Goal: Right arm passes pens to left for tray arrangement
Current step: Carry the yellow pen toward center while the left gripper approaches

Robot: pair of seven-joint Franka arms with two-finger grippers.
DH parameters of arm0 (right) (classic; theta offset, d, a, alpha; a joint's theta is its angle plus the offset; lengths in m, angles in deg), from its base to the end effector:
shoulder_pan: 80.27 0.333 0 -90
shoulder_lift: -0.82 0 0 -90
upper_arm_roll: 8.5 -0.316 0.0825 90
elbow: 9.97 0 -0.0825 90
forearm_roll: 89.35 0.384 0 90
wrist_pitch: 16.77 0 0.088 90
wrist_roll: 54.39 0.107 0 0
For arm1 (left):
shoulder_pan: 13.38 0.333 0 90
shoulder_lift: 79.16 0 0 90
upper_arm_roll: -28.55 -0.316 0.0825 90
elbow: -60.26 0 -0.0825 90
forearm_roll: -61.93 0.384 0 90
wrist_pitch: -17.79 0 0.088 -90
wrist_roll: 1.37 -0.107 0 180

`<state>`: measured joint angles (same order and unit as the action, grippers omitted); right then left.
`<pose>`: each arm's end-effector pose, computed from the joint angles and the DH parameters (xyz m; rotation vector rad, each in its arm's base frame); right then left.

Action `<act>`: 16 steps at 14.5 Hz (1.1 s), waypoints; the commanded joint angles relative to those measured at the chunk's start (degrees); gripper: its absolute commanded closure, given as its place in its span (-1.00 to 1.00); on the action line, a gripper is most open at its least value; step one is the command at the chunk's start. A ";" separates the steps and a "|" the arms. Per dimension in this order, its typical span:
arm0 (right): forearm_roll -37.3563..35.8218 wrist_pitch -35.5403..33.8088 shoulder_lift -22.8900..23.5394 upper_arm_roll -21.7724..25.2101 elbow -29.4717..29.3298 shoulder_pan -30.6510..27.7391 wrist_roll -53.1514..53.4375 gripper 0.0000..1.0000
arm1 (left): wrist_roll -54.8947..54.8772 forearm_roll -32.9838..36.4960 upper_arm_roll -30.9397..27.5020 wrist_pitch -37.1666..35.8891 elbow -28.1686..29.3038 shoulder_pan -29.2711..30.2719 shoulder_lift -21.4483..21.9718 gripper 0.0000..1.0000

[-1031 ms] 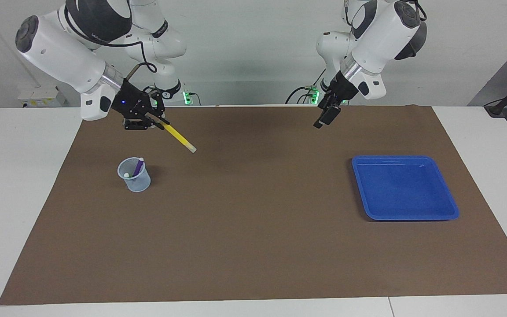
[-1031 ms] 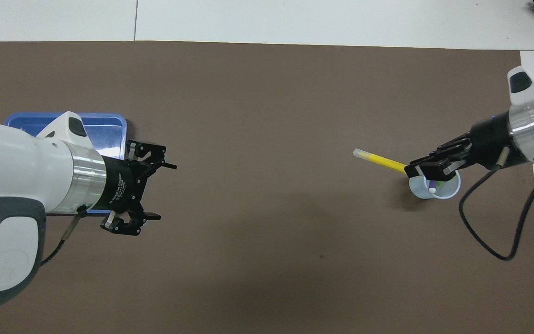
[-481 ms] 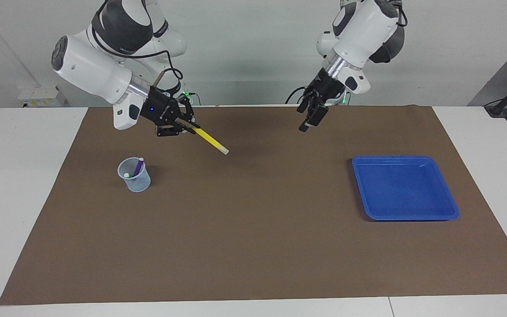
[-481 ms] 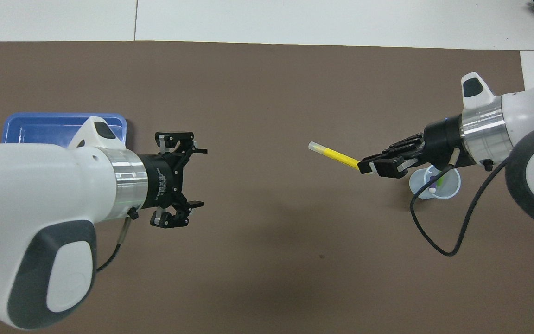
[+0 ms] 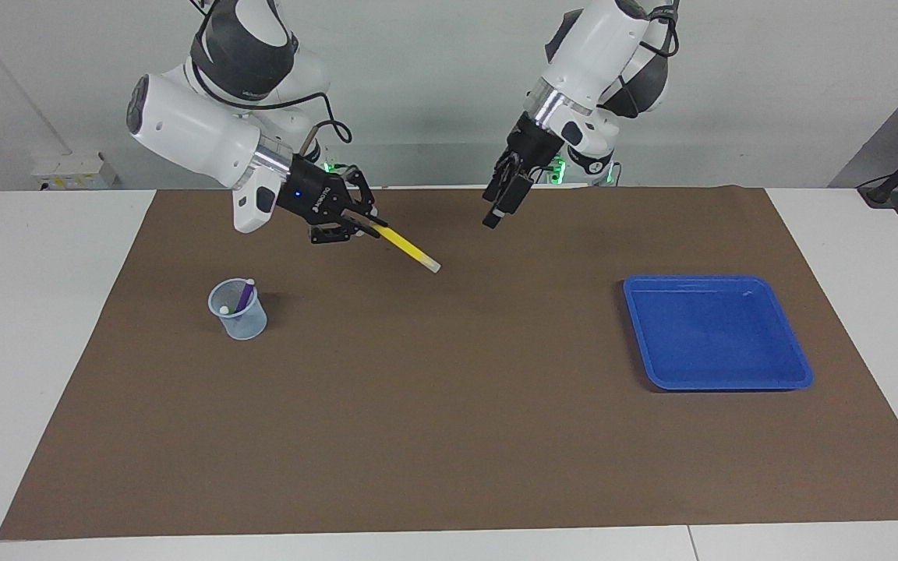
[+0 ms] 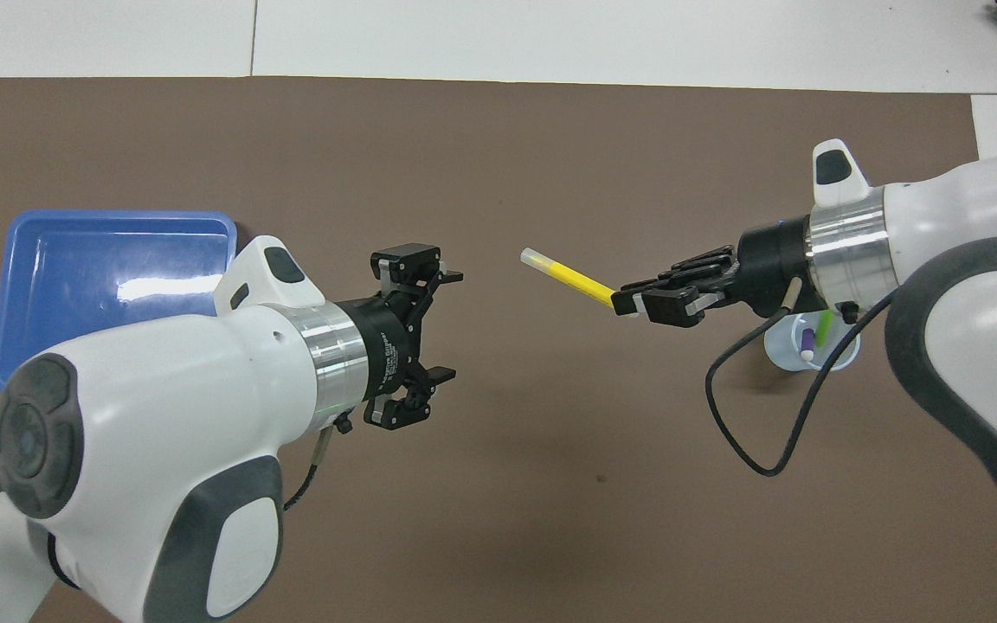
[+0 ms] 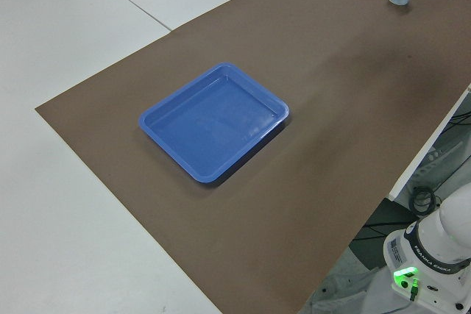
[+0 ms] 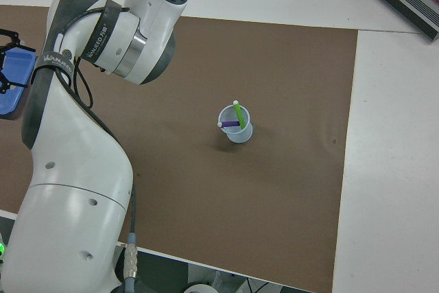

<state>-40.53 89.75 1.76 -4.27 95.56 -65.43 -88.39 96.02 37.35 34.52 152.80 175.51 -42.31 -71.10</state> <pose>0.5543 0.1635 0.5363 -2.2577 -0.6035 -0.2053 0.4519 -0.3256 0.5698 2.0196 1.5654 -0.1738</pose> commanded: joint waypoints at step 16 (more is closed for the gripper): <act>11.91 8.35 1.78 0.08 1.78 6.78 -2.82 1.00 | 0.87 10.16 -0.44 5.97 -3.19 -5.35 -4.72 -0.23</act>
<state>-30.45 97.12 3.57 -4.31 96.80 -58.80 -89.07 96.03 45.95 34.75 158.74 173.14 -46.68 -75.27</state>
